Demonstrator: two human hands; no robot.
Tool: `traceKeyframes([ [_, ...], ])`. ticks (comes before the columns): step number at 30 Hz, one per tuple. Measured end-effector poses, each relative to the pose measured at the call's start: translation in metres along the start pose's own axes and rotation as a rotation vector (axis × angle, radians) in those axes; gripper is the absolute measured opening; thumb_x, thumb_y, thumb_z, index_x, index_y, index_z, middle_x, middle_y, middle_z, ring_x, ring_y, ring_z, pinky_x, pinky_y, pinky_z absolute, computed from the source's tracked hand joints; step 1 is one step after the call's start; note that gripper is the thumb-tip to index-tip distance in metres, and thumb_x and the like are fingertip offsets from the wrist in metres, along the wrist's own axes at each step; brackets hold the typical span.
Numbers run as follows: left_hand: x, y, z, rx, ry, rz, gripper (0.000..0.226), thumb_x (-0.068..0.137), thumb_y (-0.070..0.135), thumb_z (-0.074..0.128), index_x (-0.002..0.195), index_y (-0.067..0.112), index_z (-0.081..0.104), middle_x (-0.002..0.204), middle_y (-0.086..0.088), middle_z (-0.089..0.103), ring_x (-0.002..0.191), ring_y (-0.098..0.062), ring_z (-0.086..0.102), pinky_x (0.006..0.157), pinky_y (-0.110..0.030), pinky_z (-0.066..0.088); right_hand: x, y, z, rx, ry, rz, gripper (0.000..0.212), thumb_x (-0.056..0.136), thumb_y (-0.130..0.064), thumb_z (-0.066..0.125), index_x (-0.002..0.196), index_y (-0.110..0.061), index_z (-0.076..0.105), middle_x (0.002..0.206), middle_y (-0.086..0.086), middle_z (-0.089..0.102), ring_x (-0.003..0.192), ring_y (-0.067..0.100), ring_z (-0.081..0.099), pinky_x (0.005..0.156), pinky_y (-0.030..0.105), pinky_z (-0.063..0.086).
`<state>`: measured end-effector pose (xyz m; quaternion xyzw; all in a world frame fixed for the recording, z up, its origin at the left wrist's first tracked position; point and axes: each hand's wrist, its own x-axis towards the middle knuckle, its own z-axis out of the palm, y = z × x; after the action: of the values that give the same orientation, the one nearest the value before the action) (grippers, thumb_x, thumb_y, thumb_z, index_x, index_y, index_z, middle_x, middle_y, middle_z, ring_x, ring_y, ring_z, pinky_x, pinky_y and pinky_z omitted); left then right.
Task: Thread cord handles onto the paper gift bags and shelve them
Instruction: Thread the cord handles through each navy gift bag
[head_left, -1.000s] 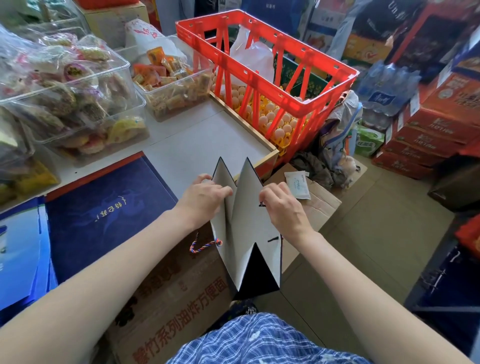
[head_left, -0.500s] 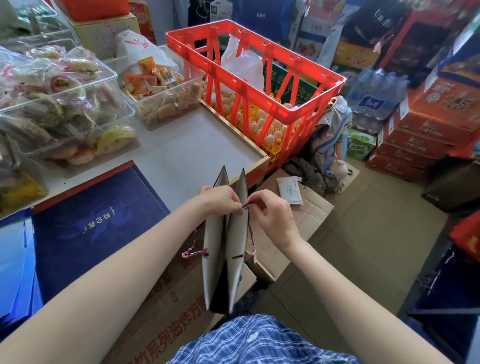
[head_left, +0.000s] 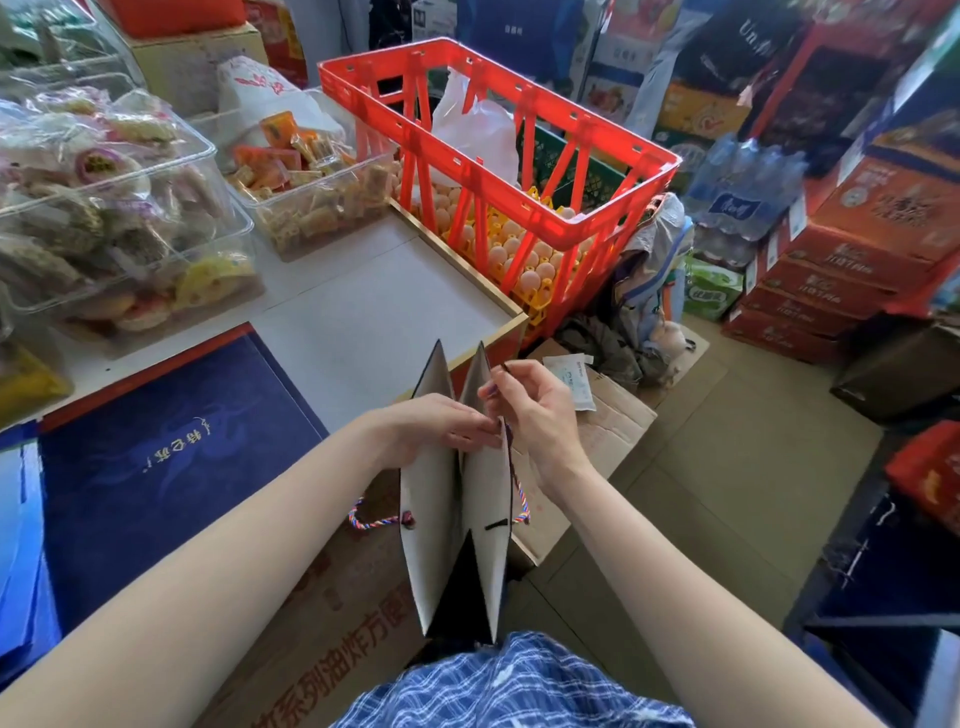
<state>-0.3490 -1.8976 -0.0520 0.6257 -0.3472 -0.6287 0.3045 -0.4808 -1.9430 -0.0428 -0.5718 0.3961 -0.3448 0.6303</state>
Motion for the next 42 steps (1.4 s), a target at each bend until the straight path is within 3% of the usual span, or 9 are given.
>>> traceKeyframes([
  [2,0.000,0.004,0.003,-0.115,0.063,-0.035,0.032,0.097,0.026,0.046,0.092,0.004,0.068,0.088,-0.007,0.071,0.091,-0.018,0.066,0.089,-0.021,0.050,0.003,-0.001,0.005,0.010,0.000,0.004,0.012,0.092,-0.004,0.054,0.084,-0.012,0.056,0.069,0.007,0.063,0.057,0.010,0.059,0.059,0.022,0.050],
  [5,-0.002,0.010,0.001,-0.155,0.096,-0.030,0.031,0.096,0.029,0.046,0.089,0.005,0.064,0.083,-0.007,0.067,0.082,-0.014,0.065,0.063,-0.011,0.052,0.002,0.005,0.004,-0.121,-0.042,-0.045,0.009,0.087,-0.008,0.060,0.087,-0.016,0.055,0.076,0.013,0.068,0.070,0.019,0.064,0.071,0.038,0.053],
  [9,0.002,0.008,-0.006,-0.203,0.189,-0.052,0.018,0.090,0.006,0.055,0.074,0.006,0.065,0.060,0.000,0.069,0.072,-0.014,0.065,0.068,-0.013,0.052,-0.003,0.007,-0.003,-0.259,-0.155,-0.095,0.009,0.082,-0.010,0.064,0.082,-0.019,0.061,0.079,0.009,0.071,0.072,0.012,0.063,0.075,0.035,0.053],
  [14,0.001,-0.001,-0.006,-0.011,0.304,0.038,0.009,0.086,0.013,0.064,0.079,0.008,0.065,0.079,-0.009,0.067,0.074,-0.014,0.064,0.074,-0.022,0.051,0.001,0.017,-0.007,-0.268,-0.003,-0.012,0.006,0.076,-0.015,0.067,0.076,-0.021,0.065,0.076,0.011,0.070,0.067,0.021,0.063,0.072,0.045,0.054],
  [17,0.001,-0.008,0.007,0.425,0.462,0.132,0.016,0.086,0.024,0.065,0.073,0.015,0.060,0.076,0.000,0.063,0.073,-0.012,0.056,0.063,-0.023,0.036,0.006,0.018,0.000,-0.396,0.069,-0.053,0.014,0.077,-0.009,0.070,0.074,-0.021,0.065,0.069,-0.004,0.068,0.064,0.009,0.063,0.068,0.029,0.054],
  [20,-0.003,-0.010,0.015,0.565,0.523,0.281,0.010,0.087,0.017,0.061,0.085,0.008,0.061,0.080,-0.001,0.059,0.075,-0.015,0.053,0.059,-0.017,0.029,0.005,0.015,0.007,-0.557,0.050,-0.161,0.005,0.081,-0.008,0.070,0.081,-0.011,0.066,0.069,-0.009,0.062,0.063,-0.001,0.057,0.063,0.010,0.045],
  [24,-0.007,-0.012,0.010,0.551,0.516,0.424,0.009,0.087,0.016,0.063,0.086,0.007,0.060,0.082,-0.007,0.065,0.079,-0.022,0.060,0.066,-0.025,0.039,0.011,0.015,0.004,-0.719,0.039,-0.223,0.004,0.083,-0.009,0.067,0.084,-0.007,0.069,0.077,0.003,0.069,0.070,0.014,0.060,0.070,0.025,0.047],
  [28,-0.009,-0.011,0.005,0.500,0.548,0.459,0.007,0.086,0.012,0.063,0.086,0.006,0.060,0.084,-0.007,0.068,0.080,-0.018,0.063,0.065,-0.016,0.037,0.019,0.014,0.001,-0.924,-0.103,-0.271,0.009,0.084,-0.008,0.061,0.085,-0.007,0.070,0.083,0.009,0.071,0.082,0.027,0.064,0.076,0.039,0.050],
  [42,-0.007,-0.012,0.009,0.471,0.714,0.437,0.009,0.086,0.019,0.066,0.086,0.010,0.066,0.085,-0.004,0.070,0.080,-0.017,0.064,0.077,-0.028,0.049,0.016,0.009,-0.001,-0.992,-0.157,-0.317,0.014,0.090,-0.006,0.056,0.095,-0.004,0.069,0.094,0.010,0.069,0.089,0.023,0.061,0.082,0.035,0.048],
])
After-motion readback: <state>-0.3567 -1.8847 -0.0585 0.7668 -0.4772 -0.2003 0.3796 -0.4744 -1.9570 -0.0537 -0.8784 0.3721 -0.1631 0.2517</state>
